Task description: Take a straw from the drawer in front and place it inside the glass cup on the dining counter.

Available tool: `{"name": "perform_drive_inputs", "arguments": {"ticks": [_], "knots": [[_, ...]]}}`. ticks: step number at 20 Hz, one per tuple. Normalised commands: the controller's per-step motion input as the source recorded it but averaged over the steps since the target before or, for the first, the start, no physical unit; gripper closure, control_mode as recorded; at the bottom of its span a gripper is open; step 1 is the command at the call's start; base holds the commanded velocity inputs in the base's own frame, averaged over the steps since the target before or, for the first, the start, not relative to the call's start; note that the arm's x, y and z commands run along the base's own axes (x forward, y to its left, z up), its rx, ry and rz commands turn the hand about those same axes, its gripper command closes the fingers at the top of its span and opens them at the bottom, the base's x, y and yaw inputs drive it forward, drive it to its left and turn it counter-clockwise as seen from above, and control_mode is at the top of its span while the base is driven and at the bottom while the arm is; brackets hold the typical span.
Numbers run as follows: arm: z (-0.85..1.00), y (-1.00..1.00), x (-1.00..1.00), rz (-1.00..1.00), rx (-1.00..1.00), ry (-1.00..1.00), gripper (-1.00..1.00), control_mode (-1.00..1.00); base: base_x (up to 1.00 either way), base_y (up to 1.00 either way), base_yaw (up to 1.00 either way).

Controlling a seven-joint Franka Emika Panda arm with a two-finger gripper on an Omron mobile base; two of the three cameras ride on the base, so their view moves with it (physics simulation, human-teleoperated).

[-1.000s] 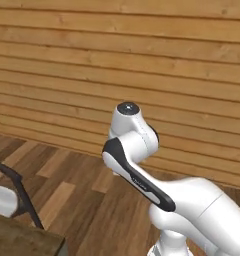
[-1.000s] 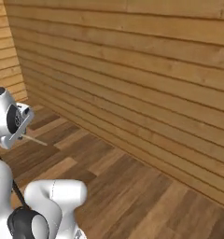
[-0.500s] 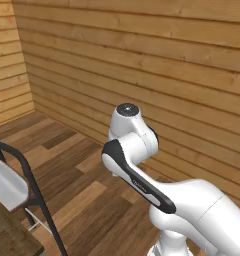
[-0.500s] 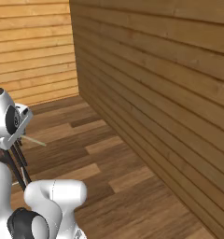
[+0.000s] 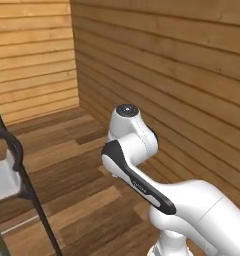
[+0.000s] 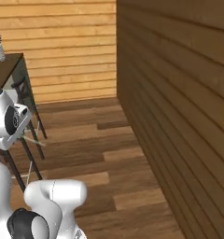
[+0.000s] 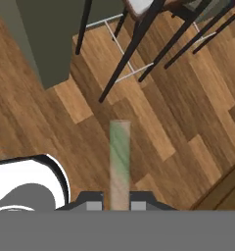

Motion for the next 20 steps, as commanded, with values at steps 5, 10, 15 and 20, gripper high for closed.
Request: {"name": "perform_drive_inputs", "arguments": {"ticks": [5, 10, 15, 20], "knots": [[0.00, 0.00, 0.00, 0.00, 0.00, 0.00, 1.00, 1.00, 0.67, -0.58, 0.53], [0.00, 0.00, 0.00, 0.00, 0.00, 0.00, 1.00, 1.00, 0.76, -0.51, 0.54], [0.00, 0.00, 0.00, 0.00, 0.00, 0.00, 1.00, 1.00, 0.89, -0.37, 0.52], [0.00, 0.00, 0.00, 0.00, 0.00, 0.00, 1.00, 1.00, 0.84, -0.36, 0.48]]}}
